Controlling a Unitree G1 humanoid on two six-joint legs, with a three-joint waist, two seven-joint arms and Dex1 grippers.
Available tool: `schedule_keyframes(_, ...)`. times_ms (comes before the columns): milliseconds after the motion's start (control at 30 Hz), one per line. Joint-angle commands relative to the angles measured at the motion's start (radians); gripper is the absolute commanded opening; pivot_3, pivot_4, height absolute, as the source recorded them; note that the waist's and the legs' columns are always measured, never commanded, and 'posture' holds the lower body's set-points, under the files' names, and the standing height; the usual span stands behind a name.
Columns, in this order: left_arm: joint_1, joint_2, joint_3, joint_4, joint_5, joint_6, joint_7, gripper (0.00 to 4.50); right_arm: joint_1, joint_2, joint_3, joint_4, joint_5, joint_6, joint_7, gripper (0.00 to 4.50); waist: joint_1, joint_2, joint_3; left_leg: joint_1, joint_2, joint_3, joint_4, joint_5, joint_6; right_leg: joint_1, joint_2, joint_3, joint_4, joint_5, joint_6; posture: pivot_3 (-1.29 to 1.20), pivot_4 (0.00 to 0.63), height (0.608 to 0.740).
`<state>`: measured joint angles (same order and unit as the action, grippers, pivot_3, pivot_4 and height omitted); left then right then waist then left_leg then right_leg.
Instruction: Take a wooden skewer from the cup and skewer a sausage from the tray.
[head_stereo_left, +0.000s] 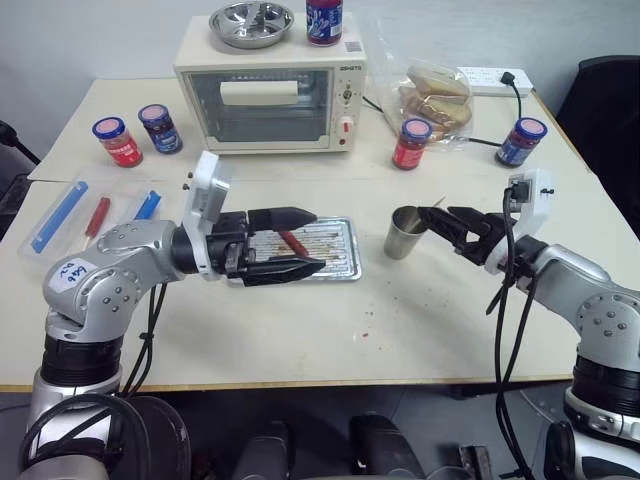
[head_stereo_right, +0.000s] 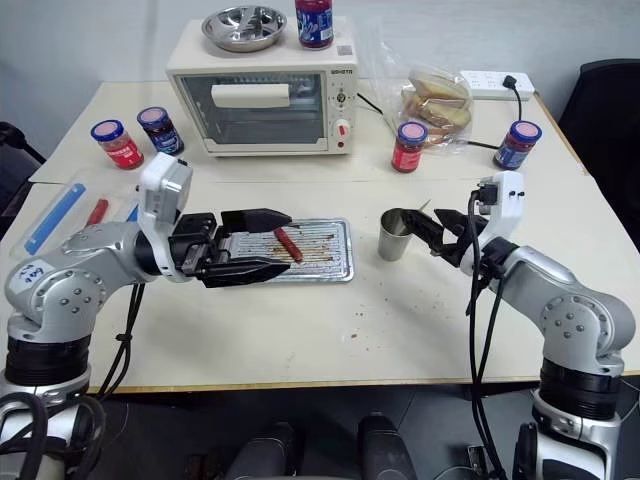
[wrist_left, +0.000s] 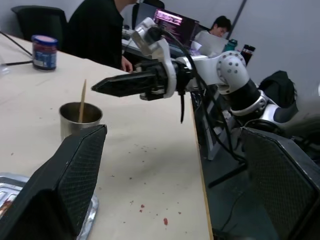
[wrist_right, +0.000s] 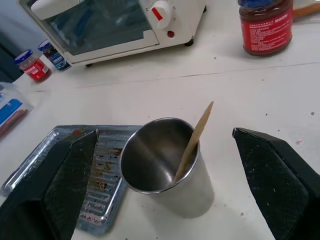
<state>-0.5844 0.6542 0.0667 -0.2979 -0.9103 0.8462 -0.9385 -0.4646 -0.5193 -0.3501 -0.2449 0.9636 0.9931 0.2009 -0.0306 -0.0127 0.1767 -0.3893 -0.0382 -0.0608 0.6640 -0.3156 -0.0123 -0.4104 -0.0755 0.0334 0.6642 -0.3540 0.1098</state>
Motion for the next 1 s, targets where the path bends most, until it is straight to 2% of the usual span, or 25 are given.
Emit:
schedule_keyframes(33, -0.012, 0.001, -0.001, -0.004, 0.014, -0.026, -0.02, 4.5, -0.033, 0.02, 0.012, 0.018, -0.036, -0.05, 0.0, 3.76, 0.0, 0.0, 0.0, 0.0, 0.0, 0.0, 0.0, 0.0, 0.0, 0.0, 0.0, 0.0, 0.0, 0.0, 0.0, 0.0, 0.15, 0.74)
schedule_keyframes(233, -0.017, -0.004, -0.001, -0.005, 0.021, -0.03, -0.029, 4.5, -0.044, 0.045, 0.029, 0.071, -0.087, -0.088, 0.018, 2.2, 0.002, 0.0, 0.0, 0.0, 0.0, 0.0, 0.0, 0.0, 0.0, 0.0, 0.0, 0.0, 0.0, 0.0, 0.0, 0.0, 0.15, 0.74)
schedule_keyframes(433, -0.016, -0.003, -0.004, -0.006, 0.03, -0.036, -0.033, 4.5, -0.056, 0.071, 0.028, 0.091, -0.112, -0.106, 0.016, 2.2, 0.002, 0.0, 0.0, 0.0, 0.0, 0.0, 0.001, 0.0, 0.0, 0.0, 0.0, 0.0, 0.0, 0.0, 0.0, 0.0, 0.15, 0.74)
schedule_keyframes(467, -0.016, -0.004, -0.004, -0.005, 0.032, -0.037, -0.034, 4.5, -0.056, 0.075, 0.025, 0.091, -0.114, -0.109, 0.014, 1.86, 0.002, 0.0, 0.0, 0.0, 0.0, 0.0, 0.001, 0.0, 0.0, 0.0, 0.0, 0.0, 0.0, 0.0, 0.0, 0.0, 0.15, 0.74)
schedule_keyframes(500, -0.015, -0.004, -0.005, -0.005, 0.035, -0.038, -0.035, 4.5, -0.057, 0.079, 0.024, 0.09, -0.117, -0.111, 0.015, 1.74, 0.0, 0.0, 0.0, 0.0, 0.0, 0.0, 0.001, 0.0, 0.0, 0.0, 0.0, 0.0, 0.0, 0.0, 0.0, 0.0, 0.15, 0.74)
schedule_keyframes(633, -0.014, -0.007, -0.014, -0.001, 0.053, -0.047, -0.039, 4.5, -0.059, 0.085, 0.02, 0.081, -0.122, -0.117, 0.015, 0.66, 0.0, 0.0, 0.0, 0.0, 0.0, 0.0, 0.0, 0.0, 0.0, 0.0, 0.0, 0.0, 0.0, 0.0, 0.0, 0.0, 0.15, 0.74)
schedule_keyframes(733, -0.014, -0.007, -0.017, 0.003, 0.063, -0.052, -0.042, 4.5, -0.059, 0.083, 0.024, 0.065, -0.127, -0.117, 0.013, 0.03, 0.001, 0.0, 0.0, 0.0, 0.0, 0.0, 0.0, 0.0, 0.0, 0.0, 0.0, 0.0, 0.0, 0.0, 0.0, 0.0, 0.15, 0.74)
schedule_keyframes(1000, 0.046, 0.025, 0.012, 0.006, 0.091, -0.073, -0.041, 4.5, -0.145, 0.039, -0.011, -0.032, -0.057, -0.023, -0.042, 0.03, -0.003, 0.0, 0.0, 0.0, 0.0, 0.0, 0.0, 0.0, 0.0, -0.001, 0.0, 0.001, 0.0, 0.0, 0.0, 0.0, 0.15, 0.74)
